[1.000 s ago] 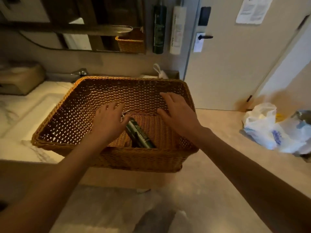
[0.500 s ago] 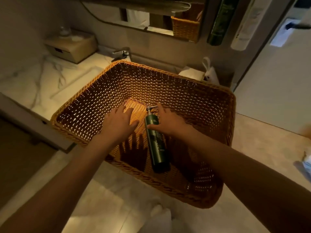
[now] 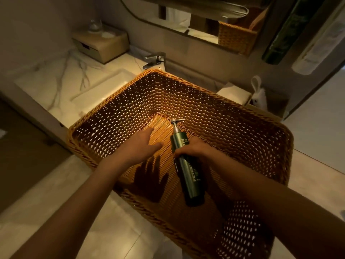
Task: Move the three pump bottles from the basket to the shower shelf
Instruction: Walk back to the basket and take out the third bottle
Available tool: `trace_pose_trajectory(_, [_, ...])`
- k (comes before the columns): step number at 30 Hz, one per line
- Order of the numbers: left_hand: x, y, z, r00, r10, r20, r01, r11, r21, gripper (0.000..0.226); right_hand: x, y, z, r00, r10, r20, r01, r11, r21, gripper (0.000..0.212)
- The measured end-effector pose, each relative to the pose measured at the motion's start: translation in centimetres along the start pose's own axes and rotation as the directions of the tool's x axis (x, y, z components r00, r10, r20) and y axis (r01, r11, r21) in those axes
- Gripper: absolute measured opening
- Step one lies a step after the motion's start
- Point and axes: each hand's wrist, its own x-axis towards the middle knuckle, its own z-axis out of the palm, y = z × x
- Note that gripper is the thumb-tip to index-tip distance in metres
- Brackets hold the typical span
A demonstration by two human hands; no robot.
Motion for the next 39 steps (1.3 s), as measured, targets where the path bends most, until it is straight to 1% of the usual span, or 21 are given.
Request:
trace_pose_trajectory(3, [-1.3,0.3,-0.8,0.999,-0.037,-0.035,0.034,0.994,-0.1,0.074,-1.4,-1.0,-1.6,0.982,-0.189,-0.009,0.188,0.981,-0.051,0.067])
trace_pose_trajectory(6, [-2.9,1.2,-1.1,0.992,-0.089,-0.085,0.07,0.977,-0.203,0.07,-4.0,-2.6,-3.1,0.91,-0.407,-0.077,0.393,0.907,-0.152,0.069])
trace_pose_trajectory(8, [-4.3,2.4,-0.9,0.983,-0.121,-0.139,0.082,0.962,-0.261,0.066,-6.5,-3.9,-4.3,0.835,-0.541,-0.104,0.522,0.837,-0.164,0.072])
trace_pose_trajectory(11, [-6.7,4.8,-0.1,0.964,-0.144,-0.226,0.064,0.943,-0.328,0.057,-10.8,-5.8,-6.2,0.704,-0.704,-0.093,0.689,0.709,-0.151,0.08])
trace_pose_trajectory(13, [-8.5,6.5,0.3,0.935,-0.17,-0.31,0.05,0.931,-0.361,0.051,-13.8,-6.7,-7.1,0.608,-0.792,-0.058,0.779,0.609,-0.148,0.079])
trace_pose_trajectory(15, [-10.6,8.3,0.8,0.901,-0.202,-0.384,0.004,0.888,-0.459,0.044,-17.0,-7.2,-7.8,0.51,-0.859,-0.045,0.85,0.512,-0.127,0.075])
trace_pose_trajectory(16, [-11.7,9.2,1.0,0.886,-0.228,-0.404,-0.034,0.836,-0.547,0.039,-18.4,-7.3,-8.0,0.463,-0.885,-0.046,0.877,0.465,-0.12,0.071])
trace_pose_trajectory(17, [-12.8,10.1,1.2,0.873,-0.26,-0.412,-0.083,0.754,-0.652,0.033,-19.8,-7.2,-8.2,0.419,-0.907,-0.045,0.9,0.422,-0.112,0.066])
trace_pose_trajectory(18, [-14.1,11.0,1.4,0.865,-0.297,-0.404,-0.126,0.651,-0.749,0.03,-21.0,-7.1,-8.2,0.384,-0.922,-0.043,0.918,0.386,-0.093,0.062])
trace_pose_trajectory(20, [-16.7,12.2,2.0,0.86,-0.347,-0.375,-0.188,0.469,-0.863,0.033,-23.3,-6.6,-8.0,0.336,-0.941,-0.029,0.941,0.337,-0.026,0.059])
trace_pose_trajectory(22, [-19.2,12.5,2.8,0.861,-0.363,-0.356,-0.244,0.32,-0.916,0.032,-25.6,-6.0,-7.3,0.298,-0.955,0.008,0.953,0.298,0.049,0.06])
trace_pose_trajectory(24, [-21.7,11.8,3.9,0.869,-0.389,-0.304,-0.277,0.126,-0.953,0.032,-27.4,-5.2,-6.2,0.271,-0.96,0.067,0.955,0.277,0.109,0.061])
trace_pose_trajectory(26, [-24.4,10.6,4.8,0.871,-0.413,-0.267,-0.323,-0.073,-0.943,0.034,-28.8,-4.8,-4.7,0.248,-0.96,0.129,0.951,0.266,0.156,0.063])
trace_pose_trajectory(27, [-25.6,9.9,5.1,0.865,-0.428,-0.263,-0.348,-0.133,-0.928,0.034,-29.4,-4.7,-3.8,0.241,-0.958,0.154,0.947,0.267,0.179,0.065])
trace_pose_trajectory(28, [-26.9,9.3,5.5,0.85,-0.455,-0.264,-0.369,-0.158,-0.916,0.033,-29.9,-4.7,-2.8,0.234,-0.957,0.171,0.943,0.267,0.2,0.065])
trace_pose_trajectory(32, [-31.6,6.7,6.8,0.752,-0.604,-0.266,-0.448,-0.171,-0.877,0.033,-31.8,-4.6,2.3,0.212,-0.956,0.201,0.925,0.263,0.273,0.064])
trace_pose_trajectory(34, [-33.9,4.9,7.4,0.711,-0.658,-0.249,-0.478,-0.192,-0.857,0.028,-32.3,-4.4,5.4,0.21,-0.948,0.238,0.912,0.278,0.303,0.063])
trace_pose_trajectory(36, [-36.1,3.0,8.0,0.679,-0.701,-0.219,-0.492,-0.212,-0.845,0.022,-32.5,-4.4,8.9,0.213,-0.935,0.282,0.898,0.301,0.321,0.063])
trace_pose_trajectory(39, [-39.3,-0.6,9.0,0.644,-0.748,-0.162,-0.513,-0.264,-0.817,0.023,-33.1,-4.3,14.6,0.21,-0.913,0.349,0.878,0.333,0.343,0.059])
